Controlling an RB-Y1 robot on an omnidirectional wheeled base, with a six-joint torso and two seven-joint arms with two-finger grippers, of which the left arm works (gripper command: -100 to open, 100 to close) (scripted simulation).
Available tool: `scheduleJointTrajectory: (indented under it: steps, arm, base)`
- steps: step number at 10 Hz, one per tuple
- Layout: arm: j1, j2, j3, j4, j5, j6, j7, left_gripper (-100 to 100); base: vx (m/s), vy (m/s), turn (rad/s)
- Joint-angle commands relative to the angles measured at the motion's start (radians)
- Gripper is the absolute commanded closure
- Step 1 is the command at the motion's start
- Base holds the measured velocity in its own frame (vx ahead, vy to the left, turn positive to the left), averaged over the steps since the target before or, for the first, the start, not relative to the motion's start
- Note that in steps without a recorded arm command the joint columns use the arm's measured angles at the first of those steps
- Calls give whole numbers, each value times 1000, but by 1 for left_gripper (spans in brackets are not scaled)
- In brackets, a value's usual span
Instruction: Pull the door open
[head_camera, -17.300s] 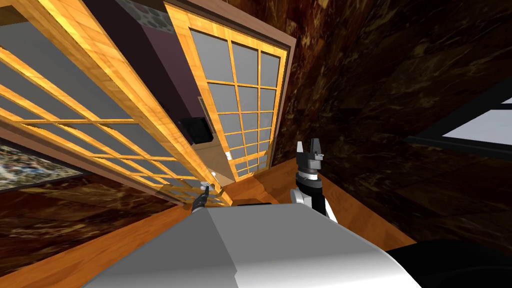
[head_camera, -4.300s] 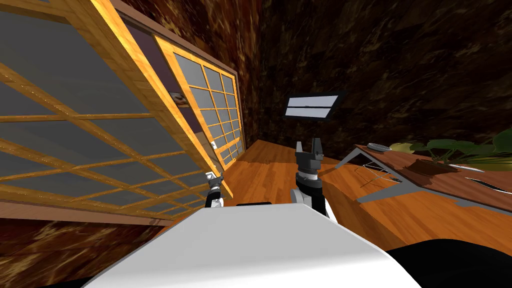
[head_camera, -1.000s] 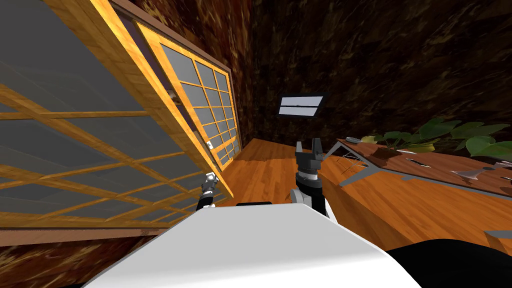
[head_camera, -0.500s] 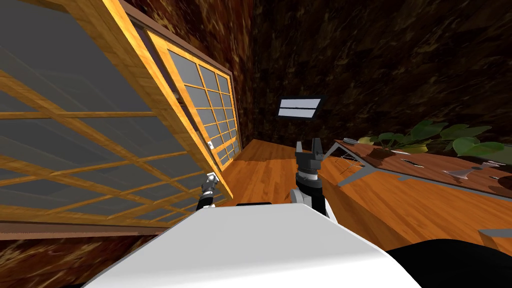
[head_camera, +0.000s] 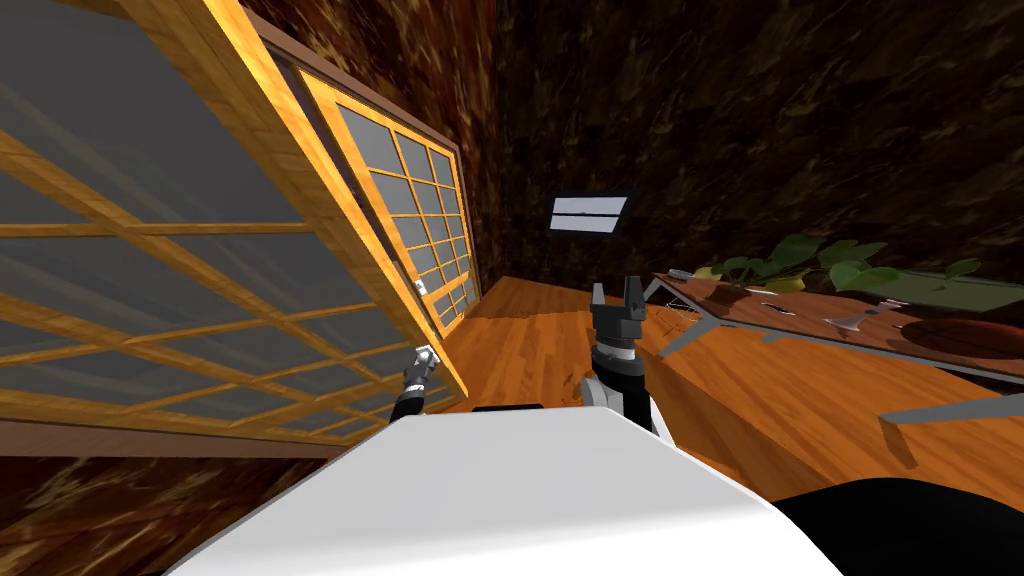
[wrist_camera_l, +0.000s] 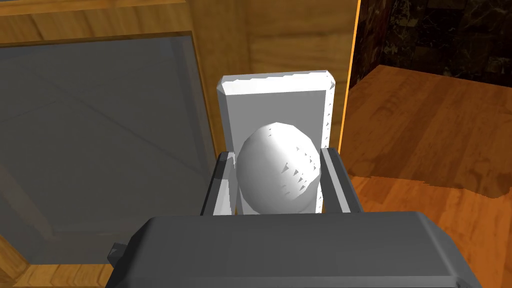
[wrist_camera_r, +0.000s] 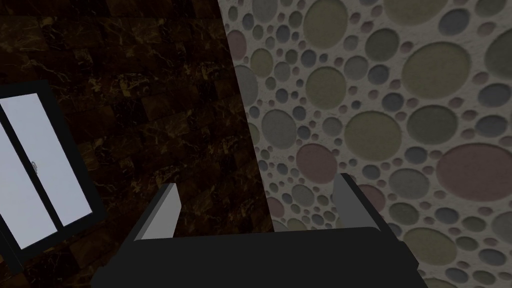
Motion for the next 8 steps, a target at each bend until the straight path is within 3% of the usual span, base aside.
scheduleJointTrajectory:
  steps: [1, 5, 6, 8]
  arm:
    - [3, 16, -21, -1, -14, -12, 28, 100]
    - [21, 47, -65, -14, -43, -23, 77, 100]
    - [17, 42, -59, -6, -38, -19, 69, 100]
    - [34, 60, -85, -8, -55, -38, 98, 100]
  base:
    - [-203, 24, -99]
    - [-208, 25, -77]
    - [-96, 7, -23]
    - [-140, 39, -82]
